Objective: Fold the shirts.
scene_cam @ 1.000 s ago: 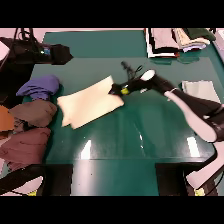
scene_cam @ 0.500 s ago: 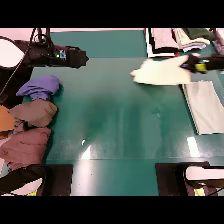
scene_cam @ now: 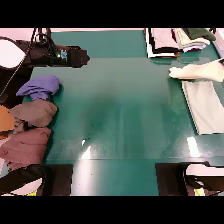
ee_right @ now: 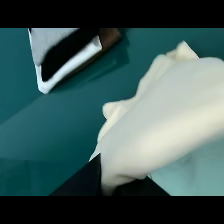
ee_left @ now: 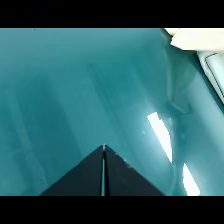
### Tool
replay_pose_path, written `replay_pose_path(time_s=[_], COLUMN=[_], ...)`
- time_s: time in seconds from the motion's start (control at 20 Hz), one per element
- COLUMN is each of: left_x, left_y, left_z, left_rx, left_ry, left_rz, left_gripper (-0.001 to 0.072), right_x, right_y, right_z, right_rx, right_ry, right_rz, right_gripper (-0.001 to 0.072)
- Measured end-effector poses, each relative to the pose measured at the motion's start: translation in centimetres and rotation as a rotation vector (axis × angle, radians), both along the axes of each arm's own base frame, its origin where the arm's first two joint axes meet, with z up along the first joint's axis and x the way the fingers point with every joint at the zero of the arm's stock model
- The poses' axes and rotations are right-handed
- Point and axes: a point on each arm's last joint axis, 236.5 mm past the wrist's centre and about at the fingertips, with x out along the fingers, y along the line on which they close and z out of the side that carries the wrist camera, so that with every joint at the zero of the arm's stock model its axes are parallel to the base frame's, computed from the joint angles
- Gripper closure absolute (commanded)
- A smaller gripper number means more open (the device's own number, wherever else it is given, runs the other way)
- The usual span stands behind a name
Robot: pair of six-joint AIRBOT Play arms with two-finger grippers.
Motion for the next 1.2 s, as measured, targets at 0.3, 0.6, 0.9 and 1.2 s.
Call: replay_pose_path(time_s=[0.3,0.6,0.9,1.2], left_x=[-0.1,-0.3,-0.4,-0.6], left_y=[0.0,0.0,0.1,0.1], left_z=[-0.1,-0.4,-0.5,-0.8], left_rx=[-0.001,0.01,0.017,0.04], left_ry=[0.005,0.021,0.021,0.017], left_rz=[0.0,-0.007,-0.01,-0.026], left_gripper=[0.0683,0.0682,0.0683,0.0683], right_x=[-0.2,-3.3,-8.7,-15.1], right_y=[0.0,-0.5,-0.6,0.3], right_z=[5.5,6.8,2.3,-4.1], right_rx=[-0.067,-0.196,-0.237,-0.225], right_ry=[-0.075,0.017,0.219,0.43], right_rz=[0.038,0.03,-0.024,-0.083], right_gripper=[0.0695,0.0694,0.0694,0.0214])
